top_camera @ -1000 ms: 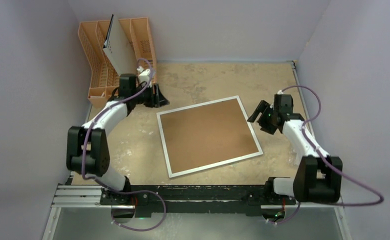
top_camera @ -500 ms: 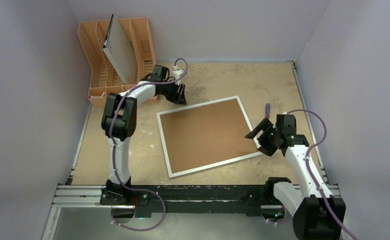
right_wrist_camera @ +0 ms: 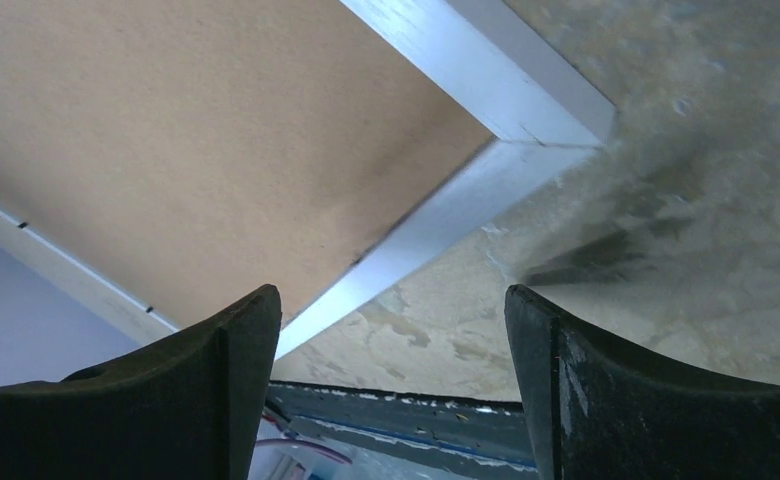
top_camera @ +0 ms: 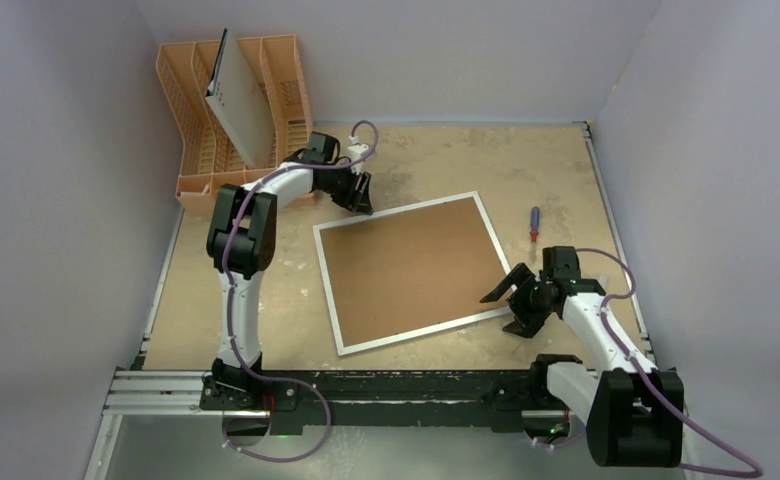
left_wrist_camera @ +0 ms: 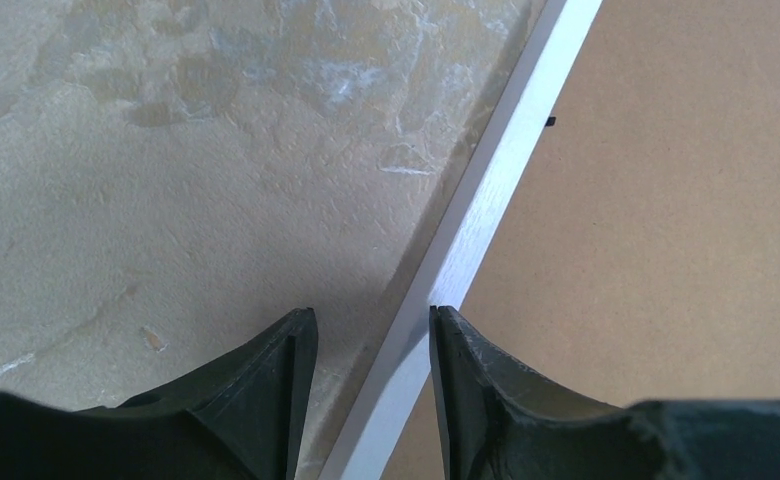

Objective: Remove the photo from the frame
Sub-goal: Adjust the photo frame at the center of the board.

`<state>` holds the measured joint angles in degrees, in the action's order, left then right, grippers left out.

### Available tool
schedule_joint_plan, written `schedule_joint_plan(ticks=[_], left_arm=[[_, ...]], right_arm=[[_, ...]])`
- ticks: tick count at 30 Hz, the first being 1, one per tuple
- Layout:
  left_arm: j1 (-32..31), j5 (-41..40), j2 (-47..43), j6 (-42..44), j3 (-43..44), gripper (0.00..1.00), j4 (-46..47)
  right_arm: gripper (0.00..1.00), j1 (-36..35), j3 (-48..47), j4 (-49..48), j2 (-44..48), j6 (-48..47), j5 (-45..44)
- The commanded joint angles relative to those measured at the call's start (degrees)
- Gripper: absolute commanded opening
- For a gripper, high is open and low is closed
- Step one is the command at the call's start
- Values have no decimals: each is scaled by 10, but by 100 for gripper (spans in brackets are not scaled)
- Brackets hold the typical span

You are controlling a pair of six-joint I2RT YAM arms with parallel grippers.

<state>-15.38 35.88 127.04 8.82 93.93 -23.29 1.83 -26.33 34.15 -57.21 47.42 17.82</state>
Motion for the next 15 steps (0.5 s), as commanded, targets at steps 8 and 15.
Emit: schedule_joint_plan(ticks=[8, 15], left_arm=[[2, 65, -39, 10, -104, 48, -21], [3, 53, -93, -45, -206, 47, 12]], right_arm=[[86, 0, -6, -279, -79, 74, 22], [86, 0, -104, -324, -208, 22, 42]])
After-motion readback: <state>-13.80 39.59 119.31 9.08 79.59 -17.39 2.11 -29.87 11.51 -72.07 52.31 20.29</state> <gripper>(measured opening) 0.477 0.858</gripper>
